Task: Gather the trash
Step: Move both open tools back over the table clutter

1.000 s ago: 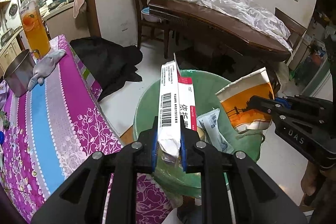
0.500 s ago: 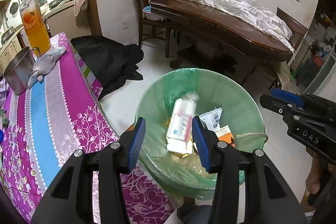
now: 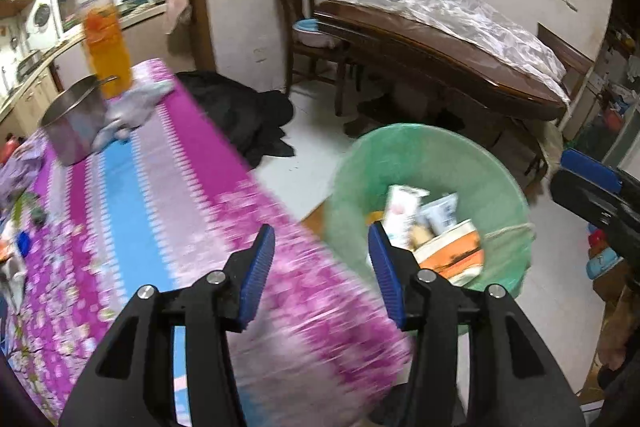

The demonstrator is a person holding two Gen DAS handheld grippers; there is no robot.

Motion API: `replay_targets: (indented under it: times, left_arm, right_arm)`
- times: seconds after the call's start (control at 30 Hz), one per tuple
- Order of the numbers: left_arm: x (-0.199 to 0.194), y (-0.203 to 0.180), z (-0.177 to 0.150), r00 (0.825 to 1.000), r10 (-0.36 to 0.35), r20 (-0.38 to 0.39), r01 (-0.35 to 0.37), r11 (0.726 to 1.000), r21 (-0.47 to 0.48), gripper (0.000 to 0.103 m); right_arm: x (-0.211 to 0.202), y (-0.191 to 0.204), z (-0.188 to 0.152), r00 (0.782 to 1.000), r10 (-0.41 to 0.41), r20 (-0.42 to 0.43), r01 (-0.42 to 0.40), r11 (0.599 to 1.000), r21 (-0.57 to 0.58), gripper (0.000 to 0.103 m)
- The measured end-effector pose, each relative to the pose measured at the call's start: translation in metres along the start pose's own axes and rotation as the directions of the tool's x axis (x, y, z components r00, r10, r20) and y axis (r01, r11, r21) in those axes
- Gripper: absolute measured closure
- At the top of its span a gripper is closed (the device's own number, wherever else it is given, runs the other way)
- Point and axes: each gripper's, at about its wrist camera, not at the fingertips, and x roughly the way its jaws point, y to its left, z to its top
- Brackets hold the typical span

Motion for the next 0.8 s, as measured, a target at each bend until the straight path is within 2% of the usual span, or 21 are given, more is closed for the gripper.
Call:
replay_targets:
  times: [0.2, 0.33, 0.43, 0.47, 0.53, 0.6, 0.73, 0.77, 0.8]
  left_arm:
    - [-0.037, 0.096, -0.034, 0.992, 0.120, 0.027, -0.118, 0.990, -0.072, 0.049]
    - [-0.063, 0.187, -0.066, 0.972, 0.236, -0.002, -0.233, 0.960, -0.158, 0.046]
    - [-0.091, 0.270, -0.096, 0.941, 0.336, -0.044, -0.337, 0.916, -0.219, 0.044]
    - [-0.098, 0.288, -0.102, 0.934, 0.355, -0.049, -0.357, 0.907, -0.224, 0.037]
    - [-0.114, 0.333, -0.121, 0.907, 0.416, -0.060, -0.418, 0.880, -0.226, 0.033]
    - [-0.123, 0.369, -0.135, 0.892, 0.446, -0.077, -0.451, 0.865, -0.220, 0.026]
    - [-0.118, 0.413, -0.150, 0.898, 0.423, -0.120, -0.439, 0.879, -0.184, 0.024]
    - [-0.117, 0.416, -0.152, 0.903, 0.414, -0.117, -0.429, 0.887, -0.169, 0.024]
    - [-0.115, 0.416, -0.151, 0.914, 0.391, -0.107, -0.403, 0.902, -0.155, 0.024]
  right_arm:
    - [0.023, 0.077, -0.009, 0.987, 0.157, -0.043, -0.160, 0.983, -0.085, 0.028]
    - [0.040, 0.128, -0.009, 0.970, 0.227, -0.082, -0.237, 0.963, -0.132, 0.027]
    - [0.050, 0.165, -0.011, 0.956, 0.272, -0.108, -0.287, 0.944, -0.161, 0.023]
    - [0.054, 0.175, -0.012, 0.951, 0.285, -0.118, -0.302, 0.938, -0.170, 0.022]
    - [0.064, 0.201, -0.014, 0.936, 0.318, -0.147, -0.342, 0.920, -0.188, 0.022]
    - [0.073, 0.227, -0.017, 0.924, 0.343, -0.170, -0.374, 0.903, -0.210, 0.020]
    - [0.092, 0.273, -0.021, 0.897, 0.386, -0.215, -0.431, 0.871, -0.237, 0.019]
    - [0.096, 0.286, -0.023, 0.890, 0.395, -0.229, -0.445, 0.861, -0.244, 0.019]
    - [0.102, 0.297, -0.024, 0.885, 0.401, -0.238, -0.454, 0.855, -0.249, 0.019]
